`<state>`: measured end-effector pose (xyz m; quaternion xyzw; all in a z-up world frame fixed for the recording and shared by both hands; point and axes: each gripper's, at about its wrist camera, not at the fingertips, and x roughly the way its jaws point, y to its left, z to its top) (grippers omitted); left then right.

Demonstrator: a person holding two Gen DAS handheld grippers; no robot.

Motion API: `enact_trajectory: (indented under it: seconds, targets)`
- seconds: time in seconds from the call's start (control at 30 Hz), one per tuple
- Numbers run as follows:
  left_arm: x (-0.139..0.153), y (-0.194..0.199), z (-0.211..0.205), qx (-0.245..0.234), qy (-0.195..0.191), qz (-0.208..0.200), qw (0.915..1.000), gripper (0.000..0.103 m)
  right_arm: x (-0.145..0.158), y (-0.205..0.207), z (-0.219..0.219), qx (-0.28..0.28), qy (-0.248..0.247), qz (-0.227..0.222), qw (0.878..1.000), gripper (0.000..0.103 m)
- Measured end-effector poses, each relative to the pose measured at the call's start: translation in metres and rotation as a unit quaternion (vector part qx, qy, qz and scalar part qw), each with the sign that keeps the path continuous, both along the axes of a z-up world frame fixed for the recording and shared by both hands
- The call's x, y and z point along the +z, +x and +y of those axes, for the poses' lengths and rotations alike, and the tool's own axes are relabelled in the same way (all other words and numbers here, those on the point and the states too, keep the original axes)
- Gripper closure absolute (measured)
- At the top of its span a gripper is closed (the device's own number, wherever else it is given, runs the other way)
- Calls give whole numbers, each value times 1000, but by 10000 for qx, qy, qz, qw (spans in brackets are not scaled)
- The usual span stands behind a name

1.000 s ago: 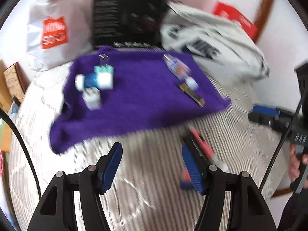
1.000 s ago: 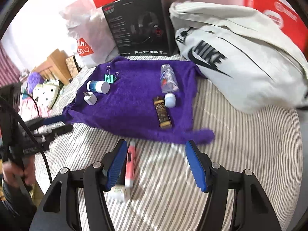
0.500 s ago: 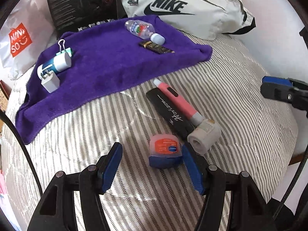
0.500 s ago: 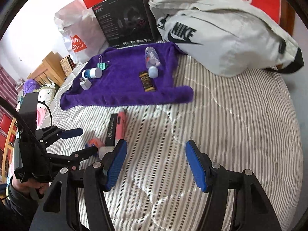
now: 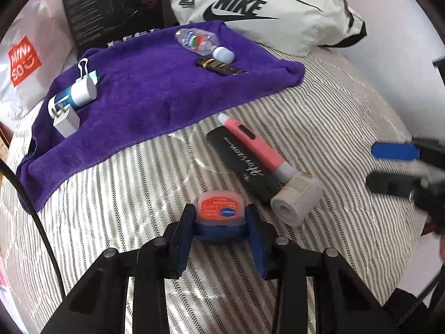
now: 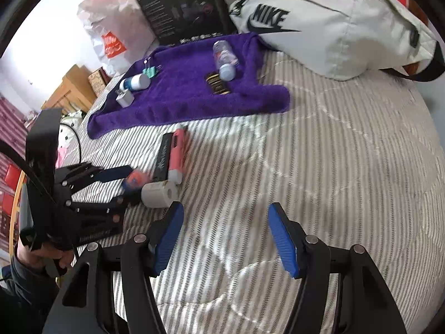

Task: Organize rigid objects
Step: 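Grasp the orange Vaseline tin with the left tool while the right grasps the white roll, then carry the Vaseline tin and white roll over the towel with both tools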

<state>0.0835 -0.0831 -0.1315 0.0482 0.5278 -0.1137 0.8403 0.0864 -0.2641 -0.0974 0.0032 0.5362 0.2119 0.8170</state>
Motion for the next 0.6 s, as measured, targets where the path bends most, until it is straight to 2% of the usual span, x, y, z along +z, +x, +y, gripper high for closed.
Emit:
enact_trajectory:
  seconds: [0.2,0.4,0.6]
  targets:
    - [0,-4,40,466,122,15,9988,68,-5,-10,42,452,47,27,9990,40]
    - [4,-14,78,893,-196,-17,9958,68,-21,-8,83,779,-285,64,9965,42]
    - [-2,-16,89,929,-305,31,9952,68,-32,1,92,641,-504,129,9966,60]
